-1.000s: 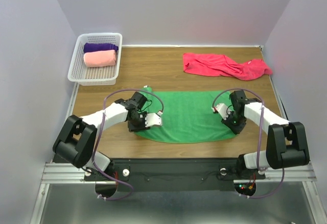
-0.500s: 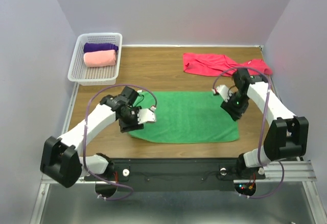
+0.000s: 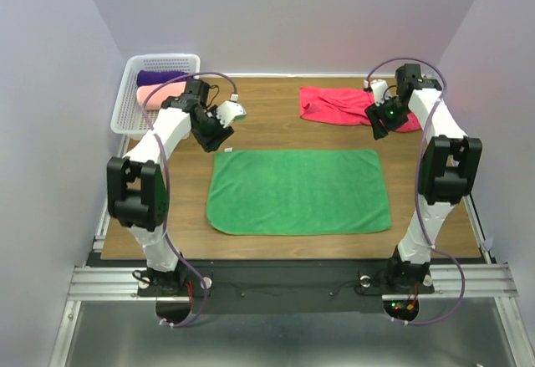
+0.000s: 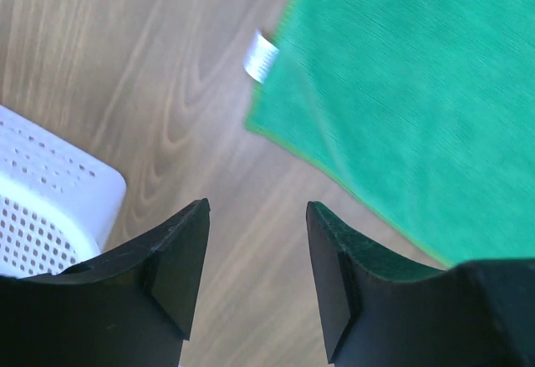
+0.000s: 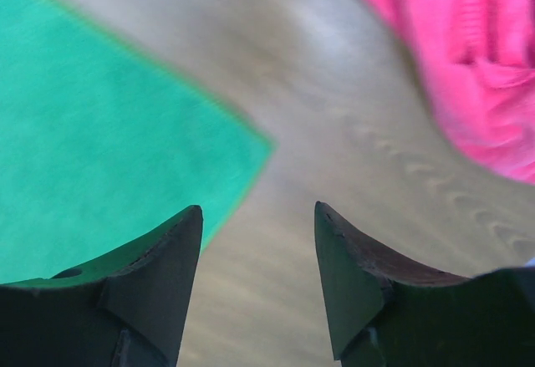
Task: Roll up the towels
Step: Flatten the towel
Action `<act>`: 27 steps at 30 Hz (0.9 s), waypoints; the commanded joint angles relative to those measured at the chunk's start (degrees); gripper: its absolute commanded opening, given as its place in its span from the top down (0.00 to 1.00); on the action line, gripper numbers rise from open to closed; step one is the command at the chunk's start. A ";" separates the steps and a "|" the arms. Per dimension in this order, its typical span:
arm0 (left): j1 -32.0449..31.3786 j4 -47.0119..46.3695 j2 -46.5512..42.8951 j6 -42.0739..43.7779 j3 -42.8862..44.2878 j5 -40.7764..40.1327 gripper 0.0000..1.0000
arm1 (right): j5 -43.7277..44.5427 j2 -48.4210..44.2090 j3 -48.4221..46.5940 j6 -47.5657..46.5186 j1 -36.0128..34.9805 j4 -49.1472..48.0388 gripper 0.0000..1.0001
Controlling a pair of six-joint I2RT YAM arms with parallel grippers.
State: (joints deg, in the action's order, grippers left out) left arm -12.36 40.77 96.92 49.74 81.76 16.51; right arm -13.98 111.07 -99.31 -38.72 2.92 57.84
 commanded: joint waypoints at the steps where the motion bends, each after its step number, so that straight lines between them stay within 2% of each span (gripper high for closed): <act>1: 0.93 -0.70 5.81 -3.68 7.35 -0.60 0.39 | -0.26 4.42 -6.07 1.19 2.00 -2.65 0.41; 6: 2.52 1.06 11.53 -2.71 10.18 0.01 0.38 | -1.40 9.34 -7.57 0.32 2.00 -2.65 0.45; 16: 3.39 0.10 11.53 -3.15 8.16 -0.60 0.37 | -3.07 10.31 1.91 -0.83 2.00 -4.83 0.45; 20: 3.48 0.01 12.06 -3.68 8.59 -0.17 0.37 | -2.72 11.36 2.71 0.92 2.00 -7.56 0.46; 22: 3.48 0.44 12.41 -3.59 9.47 -0.25 0.36 | -2.64 11.89 3.06 1.63 2.00 -8.09 0.50; 27: 3.57 1.15 12.94 -3.51 10.27 -0.25 0.36 | -4.47 11.37 3.60 3.21 2.09 -9.07 0.50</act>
State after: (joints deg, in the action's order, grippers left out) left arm -9.26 40.51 110.65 46.61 89.71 15.97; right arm -15.88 122.52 -95.88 -37.21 5.13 52.34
